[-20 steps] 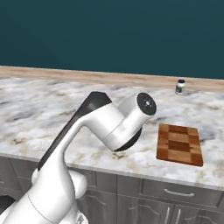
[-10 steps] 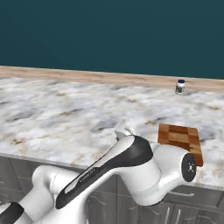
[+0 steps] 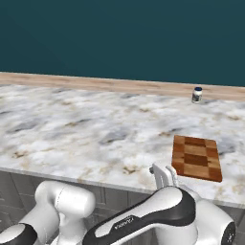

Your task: Open the drawer on the right and place the cutting tools on the cutting board.

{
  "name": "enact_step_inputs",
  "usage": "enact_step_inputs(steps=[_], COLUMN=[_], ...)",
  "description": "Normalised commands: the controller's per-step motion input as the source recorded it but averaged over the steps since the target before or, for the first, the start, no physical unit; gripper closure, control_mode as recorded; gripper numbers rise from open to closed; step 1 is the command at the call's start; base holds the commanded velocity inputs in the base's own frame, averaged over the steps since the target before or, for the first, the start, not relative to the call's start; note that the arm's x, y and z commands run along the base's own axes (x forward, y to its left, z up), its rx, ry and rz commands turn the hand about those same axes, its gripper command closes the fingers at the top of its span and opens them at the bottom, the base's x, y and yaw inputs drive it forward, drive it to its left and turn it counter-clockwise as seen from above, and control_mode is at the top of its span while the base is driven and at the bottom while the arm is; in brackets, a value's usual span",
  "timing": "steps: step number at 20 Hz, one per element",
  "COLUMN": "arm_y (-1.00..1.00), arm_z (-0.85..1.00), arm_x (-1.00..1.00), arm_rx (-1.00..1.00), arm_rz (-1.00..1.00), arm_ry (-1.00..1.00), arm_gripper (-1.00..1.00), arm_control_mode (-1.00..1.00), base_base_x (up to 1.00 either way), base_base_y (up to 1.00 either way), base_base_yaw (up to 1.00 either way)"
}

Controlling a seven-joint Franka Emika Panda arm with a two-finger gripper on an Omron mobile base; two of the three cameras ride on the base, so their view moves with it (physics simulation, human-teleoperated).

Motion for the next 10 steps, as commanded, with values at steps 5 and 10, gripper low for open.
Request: enact_step_inputs(steps=[5, 10], arm_y=[-0.25, -0.16], arm_z=[-0.63, -0.67], arm_x=[0.0, 0.0], arm_rx=[0.13, 0.09], arm_rz=[-0.19, -0.18], arm_ry=[0.0, 0.0], arm_gripper=[-1.0, -1.0], arm_control_mode=[-1.0, -1.0], base_base_x=[0.0, 0.0], base_base_y=[0.0, 0.0], base_base_yaw=[0.0, 0.0])
